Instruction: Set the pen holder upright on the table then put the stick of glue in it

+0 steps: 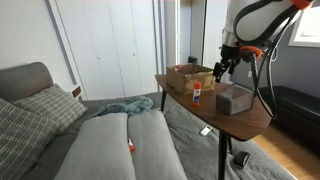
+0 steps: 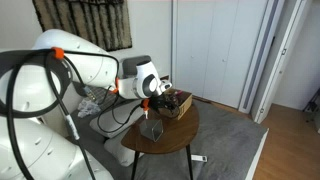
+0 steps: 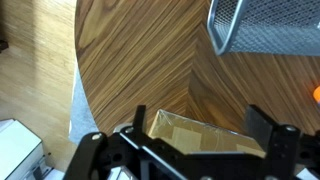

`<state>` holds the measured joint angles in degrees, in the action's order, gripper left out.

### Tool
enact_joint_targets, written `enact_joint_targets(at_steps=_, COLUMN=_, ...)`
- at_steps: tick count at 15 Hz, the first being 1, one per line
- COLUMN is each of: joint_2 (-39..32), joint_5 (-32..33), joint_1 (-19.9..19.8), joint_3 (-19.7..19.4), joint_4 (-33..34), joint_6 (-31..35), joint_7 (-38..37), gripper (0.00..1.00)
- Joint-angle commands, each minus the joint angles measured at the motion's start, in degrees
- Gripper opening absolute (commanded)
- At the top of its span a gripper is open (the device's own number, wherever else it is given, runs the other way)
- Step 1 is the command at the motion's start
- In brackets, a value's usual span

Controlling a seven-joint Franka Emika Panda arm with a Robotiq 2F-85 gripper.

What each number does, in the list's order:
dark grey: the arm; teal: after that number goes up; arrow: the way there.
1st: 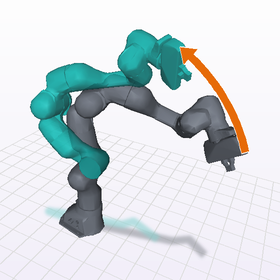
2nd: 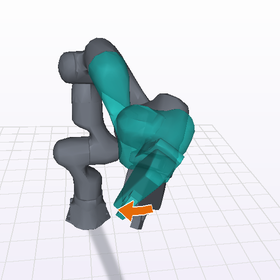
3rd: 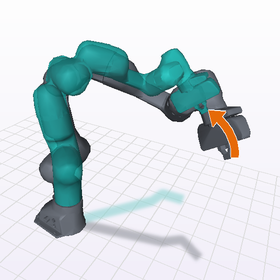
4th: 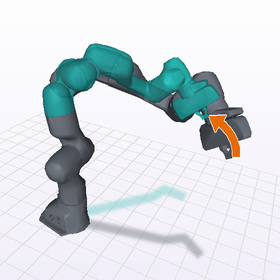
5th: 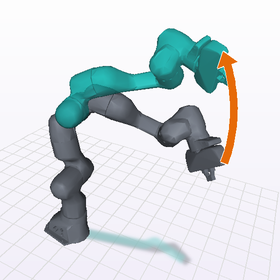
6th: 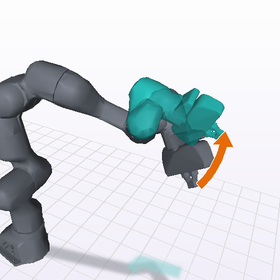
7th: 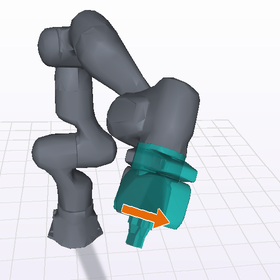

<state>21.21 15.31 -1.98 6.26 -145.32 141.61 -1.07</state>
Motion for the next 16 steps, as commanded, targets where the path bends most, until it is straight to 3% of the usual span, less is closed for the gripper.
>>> enact_joint_targets(at_steps=1, joint_2=0.0, joint_5=0.2, joint_1=0.6, joint_3=-0.6, joint_4=0.1, joint_6=-0.2, joint_7=-0.2, gripper=1.0)
enact_joint_targets(at_steps=8, joint_2=0.8, joint_5=-0.3, joint_1=0.1, joint_3=-0.9, joint_4=2.7, joint_6=-2.8, joint_7=-1.2, gripper=1.0)
enact_joint_targets(at_steps=11, joint_2=2.8, joint_5=-5.6, joint_1=2.1, joint_3=-4.3, joint_4=6.4, joint_6=-10.6, joint_7=5.0, gripper=1.0)
enact_joint_targets(at_steps=14, joint_2=3.0, joint_5=-9.3, joint_1=2.7, joint_3=-7.9, joint_4=10.0, joint_6=-23.7, joint_7=13.1, gripper=1.0)
enact_joint_targets(at_steps=16, joint_2=3.1, joint_5=-13.7, joint_1=3.5, joint_3=-11.4, joint_4=10.4, joint_6=-27.8, joint_7=19.8, gripper=1.0)
